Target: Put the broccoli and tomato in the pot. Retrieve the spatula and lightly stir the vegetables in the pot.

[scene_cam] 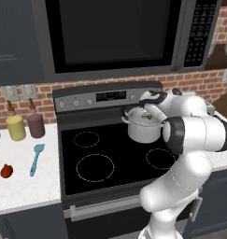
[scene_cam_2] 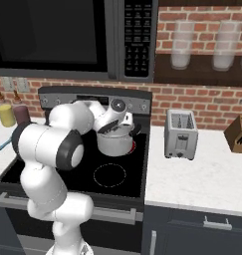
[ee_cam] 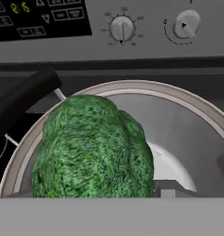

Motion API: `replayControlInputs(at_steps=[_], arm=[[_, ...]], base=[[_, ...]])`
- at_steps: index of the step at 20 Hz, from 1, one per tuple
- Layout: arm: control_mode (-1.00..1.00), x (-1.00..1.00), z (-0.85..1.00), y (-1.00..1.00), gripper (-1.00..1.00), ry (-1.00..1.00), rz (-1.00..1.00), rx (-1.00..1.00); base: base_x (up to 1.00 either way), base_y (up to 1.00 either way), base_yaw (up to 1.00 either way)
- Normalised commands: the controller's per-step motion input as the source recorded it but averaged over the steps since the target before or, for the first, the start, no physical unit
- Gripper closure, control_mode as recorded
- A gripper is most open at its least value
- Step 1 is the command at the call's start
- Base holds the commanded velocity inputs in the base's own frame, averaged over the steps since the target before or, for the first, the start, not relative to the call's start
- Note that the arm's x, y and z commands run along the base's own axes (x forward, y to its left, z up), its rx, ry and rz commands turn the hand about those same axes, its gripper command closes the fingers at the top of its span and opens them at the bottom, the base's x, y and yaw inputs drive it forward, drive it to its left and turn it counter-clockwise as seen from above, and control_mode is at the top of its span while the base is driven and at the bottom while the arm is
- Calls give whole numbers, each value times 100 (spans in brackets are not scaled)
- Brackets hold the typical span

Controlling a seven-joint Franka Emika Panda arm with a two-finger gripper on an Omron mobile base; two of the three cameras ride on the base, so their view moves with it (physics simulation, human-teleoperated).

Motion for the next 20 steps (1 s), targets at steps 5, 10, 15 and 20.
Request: replayControlInputs(at_steps=[5, 10, 15, 20], arm=[[-100, 10, -10, 0, -100, 4, 0, 0], [-100, 3, -1, 0, -100, 0, 0, 0], [-100, -11, 24, 0, -100, -4, 0, 2], [-100, -65, 62, 0, -100, -8, 0, 5]], base=[[0, 0, 0], [0, 0, 0], [0, 0, 0], [0, 0, 0]])
